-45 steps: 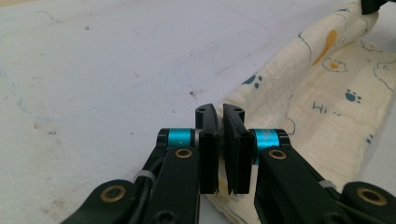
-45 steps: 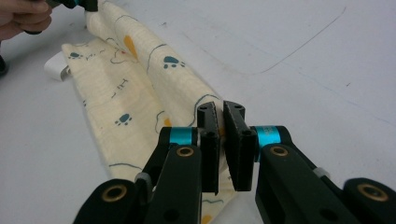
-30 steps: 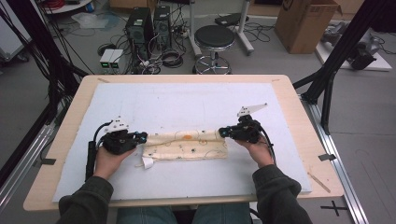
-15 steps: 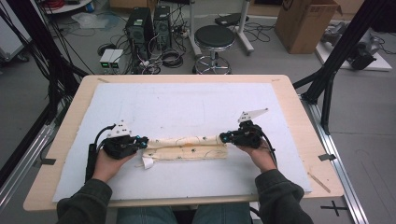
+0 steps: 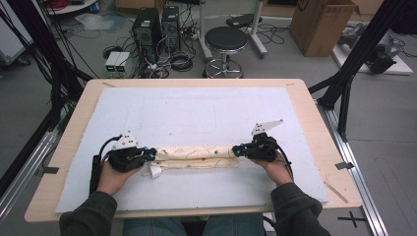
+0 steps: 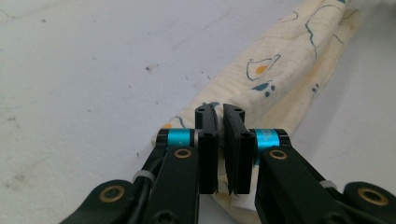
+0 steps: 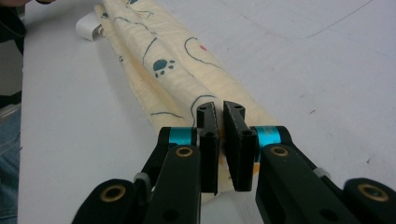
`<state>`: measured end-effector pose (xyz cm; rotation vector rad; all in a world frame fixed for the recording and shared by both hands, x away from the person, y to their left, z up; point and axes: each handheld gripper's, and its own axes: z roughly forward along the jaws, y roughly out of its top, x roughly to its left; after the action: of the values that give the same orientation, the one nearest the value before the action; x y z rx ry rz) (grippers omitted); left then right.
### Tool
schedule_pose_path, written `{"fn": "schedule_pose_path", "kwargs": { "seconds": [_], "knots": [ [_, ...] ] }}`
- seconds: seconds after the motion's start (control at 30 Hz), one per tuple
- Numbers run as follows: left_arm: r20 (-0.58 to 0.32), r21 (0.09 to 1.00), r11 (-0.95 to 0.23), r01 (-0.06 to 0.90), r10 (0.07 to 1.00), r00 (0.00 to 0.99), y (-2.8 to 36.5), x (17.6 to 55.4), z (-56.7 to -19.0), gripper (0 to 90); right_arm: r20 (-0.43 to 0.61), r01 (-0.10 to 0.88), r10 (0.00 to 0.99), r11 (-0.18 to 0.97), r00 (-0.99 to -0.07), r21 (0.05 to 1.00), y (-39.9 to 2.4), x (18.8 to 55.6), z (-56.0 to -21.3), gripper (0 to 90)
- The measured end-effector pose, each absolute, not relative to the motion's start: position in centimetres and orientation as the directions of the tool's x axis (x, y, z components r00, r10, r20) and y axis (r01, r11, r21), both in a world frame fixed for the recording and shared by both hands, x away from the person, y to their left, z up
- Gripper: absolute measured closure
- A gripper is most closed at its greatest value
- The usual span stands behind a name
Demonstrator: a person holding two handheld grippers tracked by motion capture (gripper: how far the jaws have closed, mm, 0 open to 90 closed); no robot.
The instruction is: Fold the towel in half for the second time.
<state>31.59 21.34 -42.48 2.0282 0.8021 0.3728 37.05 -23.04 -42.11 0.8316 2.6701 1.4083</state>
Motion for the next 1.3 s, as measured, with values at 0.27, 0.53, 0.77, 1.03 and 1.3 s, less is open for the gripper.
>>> {"fn": "schedule_pose_path", "kwargs": {
  "seconds": [0.27, 0.53, 0.77, 1.03, 1.3],
  "knots": [
    [-0.053, 0.827, -0.391, 0.404, 0.662, 0.748, 21.4, 31.2, -42.9, 84.1, 0.234, 0.453, 0.453, 0.470, -0.860, 0.757, -23.0, 36.5, -42.7, 84.3],
    [-0.050, 0.818, -0.407, 0.405, 0.652, 0.756, 21.5, 30.7, -43.3, 83.7, 0.235, 0.452, 0.444, 0.482, -0.864, 0.751, -23.0, 36.0, -43.2, 83.6],
    [-0.050, 0.812, -0.419, 0.406, 0.643, 0.764, 21.4, 30.3, -43.6, 81.3, 0.249, 0.462, 0.442, 0.480, -0.862, 0.746, -23.1, 35.6, -43.5, 80.1],
    [-0.100, 0.850, -0.351, 0.393, 0.624, 0.775, 21.6, 29.9, -42.3, 56.1, 0.271, 0.445, 0.413, 0.416, -0.869, 0.793, -23.5, 35.3, -42.3, 60.0],
    [-0.094, 0.869, -0.341, 0.358, 0.598, 0.796, 19.8, 30.5, -40.7, 54.0, 0.255, 0.421, 0.400, 0.410, -0.880, 0.809, -21.8, 35.5, -40.5, 63.6]
  ]
}}
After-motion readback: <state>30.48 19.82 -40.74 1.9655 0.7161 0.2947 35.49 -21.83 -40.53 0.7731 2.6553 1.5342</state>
